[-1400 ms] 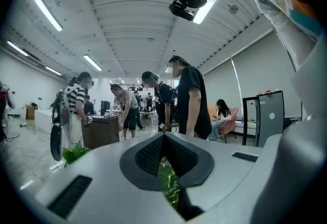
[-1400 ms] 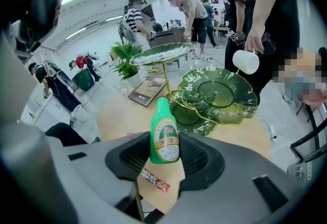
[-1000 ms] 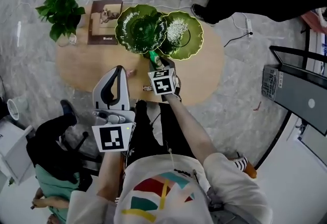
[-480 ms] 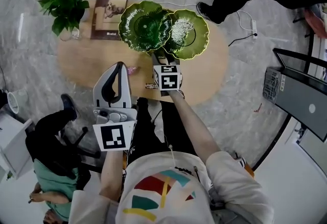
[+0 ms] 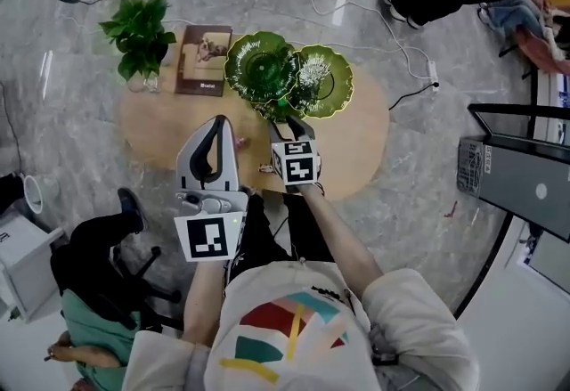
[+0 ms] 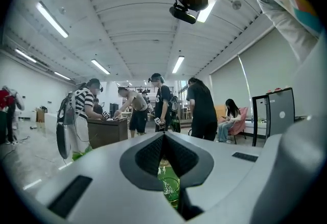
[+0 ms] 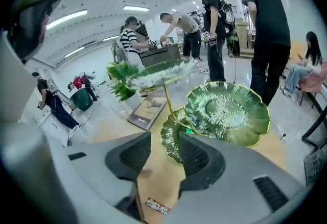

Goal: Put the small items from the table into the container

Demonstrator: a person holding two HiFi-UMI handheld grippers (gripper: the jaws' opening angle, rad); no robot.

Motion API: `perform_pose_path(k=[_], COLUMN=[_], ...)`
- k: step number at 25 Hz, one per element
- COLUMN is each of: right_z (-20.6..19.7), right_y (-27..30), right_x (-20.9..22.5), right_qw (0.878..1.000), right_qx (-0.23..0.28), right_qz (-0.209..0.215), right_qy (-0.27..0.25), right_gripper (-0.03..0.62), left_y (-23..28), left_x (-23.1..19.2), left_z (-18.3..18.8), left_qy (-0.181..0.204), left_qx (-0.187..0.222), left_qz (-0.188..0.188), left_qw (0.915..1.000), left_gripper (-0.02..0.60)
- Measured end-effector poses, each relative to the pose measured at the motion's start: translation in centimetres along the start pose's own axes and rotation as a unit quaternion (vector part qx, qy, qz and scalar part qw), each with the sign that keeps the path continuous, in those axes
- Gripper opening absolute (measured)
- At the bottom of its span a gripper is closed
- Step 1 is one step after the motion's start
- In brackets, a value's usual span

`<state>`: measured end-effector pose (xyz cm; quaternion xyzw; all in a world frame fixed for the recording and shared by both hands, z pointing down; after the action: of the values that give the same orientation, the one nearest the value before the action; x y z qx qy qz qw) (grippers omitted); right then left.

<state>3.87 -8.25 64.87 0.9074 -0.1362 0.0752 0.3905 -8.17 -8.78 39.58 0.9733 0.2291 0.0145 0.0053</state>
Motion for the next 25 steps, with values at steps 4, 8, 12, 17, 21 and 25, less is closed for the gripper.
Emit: perform_pose_path(k=[4, 8, 12, 17, 21, 25], right_z=[6.6, 13.2, 20.4, 25.0, 25.7, 25.4], right_y=[-5.4, -13.9, -21.0, -27.1, -28.7, -29.1], right_x=[-1.6, -2.6, -2.7, -3.2, -3.7, -3.8], right_qw=[0.996, 0.980, 0.952, 0.923, 0.910, 0.909], right_qx=[0.080, 0.190, 0.299, 0.379, 0.408, 0.411], right_qz=[0.045, 0.034, 0.040, 0.034, 0.026, 0.027], right_qy=[-0.019, -0.048, -0.058, -0.061, -0.067, -0.066], right_gripper=[0.174, 0.014, 0.012, 0.012, 0.012, 0.012], left_y=[-0.3, -0.9, -0.3, -0.2, -0.1, -0.1], left_x=[-0.5, -0.4, -0.4, -0.1, -0.2, -0.3], left_z=[3.3, 7.7, 11.6, 13.1, 14.0, 14.1], left_qy=[-0.003, 0.001, 0.019, 0.020, 0.026, 0.024], left_qx=[0.027, 0.050, 0.097, 0.102, 0.119, 0.121], left_qz=[0.009, 0.006, 0.013, 0.002, -0.009, -0.005], left_qw=[0.9996, 0.9987, 0.9951, 0.9946, 0.9925, 0.9923], left_gripper=[0.008, 0.008, 0.008, 0.008, 0.008, 0.008])
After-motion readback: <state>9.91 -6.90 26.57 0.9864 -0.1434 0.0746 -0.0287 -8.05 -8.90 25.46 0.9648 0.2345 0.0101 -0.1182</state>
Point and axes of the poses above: the fingertips, and each gripper's own axes: y forward along the fingers, x to its right, z out of its top, the point moved 4 cm from there along -y, backward along the fingers, and after that the axes turned 4 degrees about x, right-handed, at the moved point
